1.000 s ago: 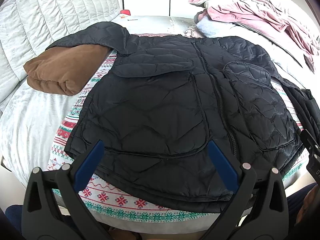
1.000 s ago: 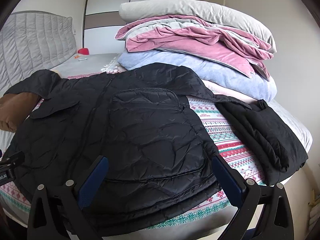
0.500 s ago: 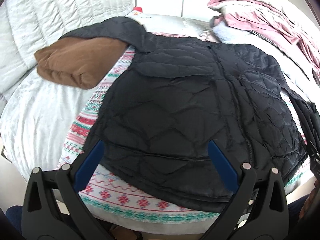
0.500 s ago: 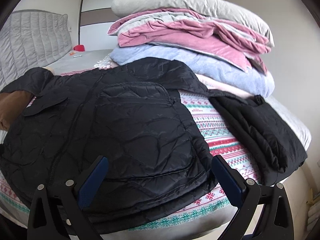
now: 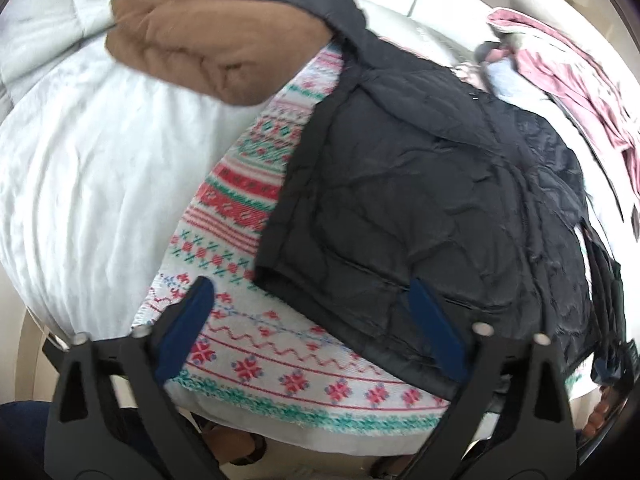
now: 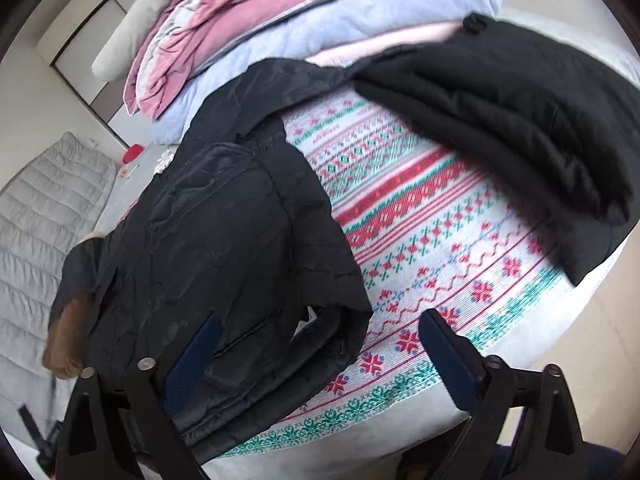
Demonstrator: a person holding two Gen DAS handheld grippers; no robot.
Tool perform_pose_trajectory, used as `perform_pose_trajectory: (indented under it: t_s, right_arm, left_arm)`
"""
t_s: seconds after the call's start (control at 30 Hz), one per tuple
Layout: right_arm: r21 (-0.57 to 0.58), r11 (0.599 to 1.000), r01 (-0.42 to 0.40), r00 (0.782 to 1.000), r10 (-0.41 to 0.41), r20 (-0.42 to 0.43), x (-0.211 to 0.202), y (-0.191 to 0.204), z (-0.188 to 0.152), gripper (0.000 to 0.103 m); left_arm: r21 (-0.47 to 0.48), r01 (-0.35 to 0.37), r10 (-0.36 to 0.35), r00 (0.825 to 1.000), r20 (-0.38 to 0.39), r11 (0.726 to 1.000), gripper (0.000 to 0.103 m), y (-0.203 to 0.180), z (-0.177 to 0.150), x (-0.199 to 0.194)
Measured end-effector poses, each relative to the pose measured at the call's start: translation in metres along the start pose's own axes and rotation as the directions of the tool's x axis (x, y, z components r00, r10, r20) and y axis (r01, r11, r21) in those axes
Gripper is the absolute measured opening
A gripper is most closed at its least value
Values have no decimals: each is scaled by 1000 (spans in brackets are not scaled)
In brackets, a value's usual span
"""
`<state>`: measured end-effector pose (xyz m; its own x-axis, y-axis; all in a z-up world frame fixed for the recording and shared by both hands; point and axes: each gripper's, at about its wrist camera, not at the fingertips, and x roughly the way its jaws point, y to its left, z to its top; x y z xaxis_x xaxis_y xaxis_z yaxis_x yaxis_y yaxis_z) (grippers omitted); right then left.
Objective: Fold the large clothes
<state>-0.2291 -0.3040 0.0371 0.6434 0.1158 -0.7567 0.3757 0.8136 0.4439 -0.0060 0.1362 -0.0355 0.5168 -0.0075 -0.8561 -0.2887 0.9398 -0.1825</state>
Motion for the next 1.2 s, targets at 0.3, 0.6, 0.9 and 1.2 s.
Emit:
perform_pose_trajectory:
  t_s: [0.3,0.6,0.9,1.2]
  right_arm:
    - [-10,997,73,996,-73,-42,35,10,10,7]
    - [-2,994,105,993,-105,58,1,0,28,4]
    - [-12,998,59,994,-58,92,-20,4,52,59]
    - [170,969,-177,969,142,203,-27,-5,165,72]
  left_arm:
    - [46,-4,5,1000,-16,999,14,-22,-3,33]
    - [88,9,-8,1000,-17,996,9,-31,-16,17]
    - [24,-58,54,986,157,998,58,-13,18,-33]
    - [57,42,-55,968,246,997,85,-96,109,-50]
